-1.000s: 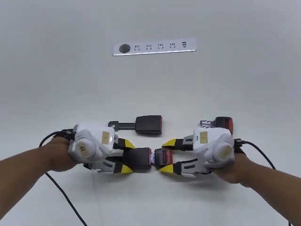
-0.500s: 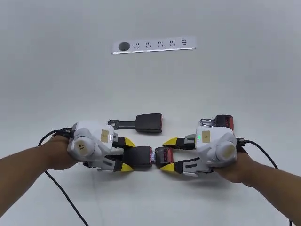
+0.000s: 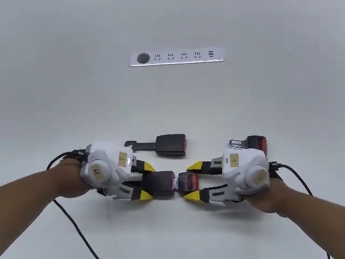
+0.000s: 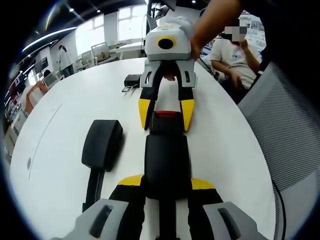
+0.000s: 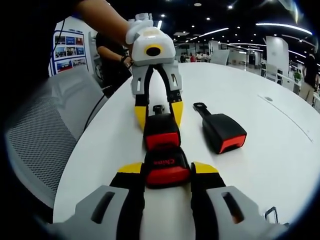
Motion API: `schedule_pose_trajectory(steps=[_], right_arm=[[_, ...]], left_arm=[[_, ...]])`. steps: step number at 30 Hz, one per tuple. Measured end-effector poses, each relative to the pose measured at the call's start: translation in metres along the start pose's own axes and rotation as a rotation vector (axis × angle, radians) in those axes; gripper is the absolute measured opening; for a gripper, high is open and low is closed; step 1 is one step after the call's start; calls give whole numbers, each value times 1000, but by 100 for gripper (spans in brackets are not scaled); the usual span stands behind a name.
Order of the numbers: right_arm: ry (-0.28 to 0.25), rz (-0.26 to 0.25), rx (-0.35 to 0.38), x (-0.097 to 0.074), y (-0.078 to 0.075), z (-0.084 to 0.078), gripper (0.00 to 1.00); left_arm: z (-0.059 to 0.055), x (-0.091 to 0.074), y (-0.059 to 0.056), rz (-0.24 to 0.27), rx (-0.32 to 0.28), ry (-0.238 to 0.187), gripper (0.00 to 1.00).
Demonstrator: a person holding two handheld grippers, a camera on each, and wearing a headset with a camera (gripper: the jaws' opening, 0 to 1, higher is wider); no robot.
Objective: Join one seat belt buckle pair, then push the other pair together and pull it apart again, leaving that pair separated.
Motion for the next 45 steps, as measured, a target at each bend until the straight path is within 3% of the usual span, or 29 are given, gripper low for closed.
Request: schedule_pose_trajectory(steps=[13, 18, 21, 24, 26, 28, 31, 34, 36, 39, 45], right_arm=[[92, 8, -48, 0, 2, 1, 35], [128, -12, -16, -2, 0, 0, 37], [138, -44, 42, -7, -2, -2, 51], [118, -57, 62, -15, -1, -1, 52], [114, -71, 66, -25, 0, 0, 54], [96, -87, 78, -36, -2, 1, 56], [68, -133, 106, -52, -9, 6, 58], [35, -157, 172, -69, -14, 6, 59], [49, -177, 145, -78, -15, 6, 60], [62, -195, 161, -92, -20, -1, 58], [64, -239, 162, -113, -28, -4, 58]], left_arm=[[7, 0, -2, 24, -7, 75, 34], [6, 0, -2, 38, -9, 115, 35], [5, 1, -3, 54, -20, 137, 46], [8, -2, -6, 64, -29, 139, 55], [14, -5, -6, 84, -62, 102, 55], [15, -9, -5, 99, -76, 89, 57], [27, -15, -5, 120, -106, 55, 60], [32, -20, -2, 144, -114, 34, 61], [34, -21, -1, 146, -127, 21, 61], [44, -25, 0, 154, -120, 11, 63], [51, -32, 12, 181, -113, 4, 63]])
Point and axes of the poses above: the centre of the closed fingertips' face, and the gripper's own axes: x roughly forward along the fingers, y roughly to its left, z roughly out of its top, the point moved 3 cm from there along -x, roughly backward along the fingers, and after that the axes turned 8 degrees about -y, right-handed, at the moved point
